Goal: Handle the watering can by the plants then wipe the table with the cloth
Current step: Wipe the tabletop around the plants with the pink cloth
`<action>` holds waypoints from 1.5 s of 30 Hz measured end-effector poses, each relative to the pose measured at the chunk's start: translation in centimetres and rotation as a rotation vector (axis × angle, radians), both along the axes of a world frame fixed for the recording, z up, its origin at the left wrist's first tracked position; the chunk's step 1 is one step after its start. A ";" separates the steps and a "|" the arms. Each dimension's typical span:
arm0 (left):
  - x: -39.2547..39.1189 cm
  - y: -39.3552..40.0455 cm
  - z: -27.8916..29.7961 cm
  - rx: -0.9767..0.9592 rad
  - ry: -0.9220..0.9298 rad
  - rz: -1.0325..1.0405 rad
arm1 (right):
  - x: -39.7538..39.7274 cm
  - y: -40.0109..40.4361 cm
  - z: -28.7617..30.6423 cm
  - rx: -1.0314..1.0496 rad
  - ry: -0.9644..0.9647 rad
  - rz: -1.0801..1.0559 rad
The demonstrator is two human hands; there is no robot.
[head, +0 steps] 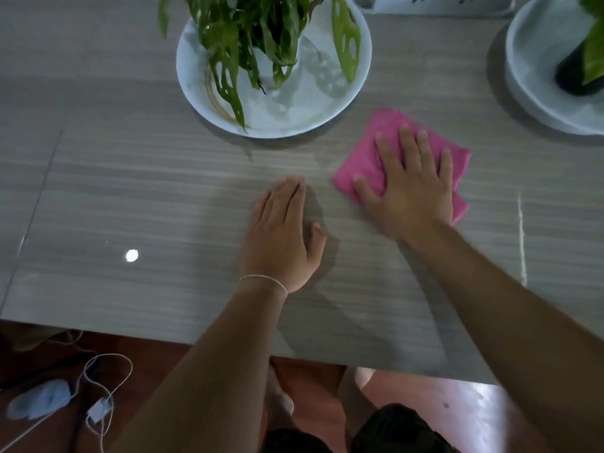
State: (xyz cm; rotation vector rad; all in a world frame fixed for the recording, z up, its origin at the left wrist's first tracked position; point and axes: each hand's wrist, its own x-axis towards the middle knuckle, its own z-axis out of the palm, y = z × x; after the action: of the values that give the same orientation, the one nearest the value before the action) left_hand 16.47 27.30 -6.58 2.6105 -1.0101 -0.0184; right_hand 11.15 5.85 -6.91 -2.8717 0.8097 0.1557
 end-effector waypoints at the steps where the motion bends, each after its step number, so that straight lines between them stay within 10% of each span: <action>1: 0.0 0.0 0.0 -0.003 -0.002 -0.004 | 2.2 -1.5 0.0 0.001 -0.005 -0.019; 12: 0.3 -0.1 0.2 0.009 0.004 -0.016 | 12.8 -9.2 0.5 0.004 -0.023 -0.012; 31: 0.5 -0.5 0.4 -0.003 0.000 -0.030 | -9.1 4.1 -0.8 0.008 -0.061 -0.022; 45: -4.9 -4.5 0.8 0.249 -0.008 -0.117 | -12.2 -3.9 -0.3 0.018 -0.022 -0.069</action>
State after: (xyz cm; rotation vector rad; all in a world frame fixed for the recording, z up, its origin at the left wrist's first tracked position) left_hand 11.52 22.75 -5.83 2.7685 -1.2327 -0.1717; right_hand -1.03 1.92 -7.21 -2.8185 0.8976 0.1224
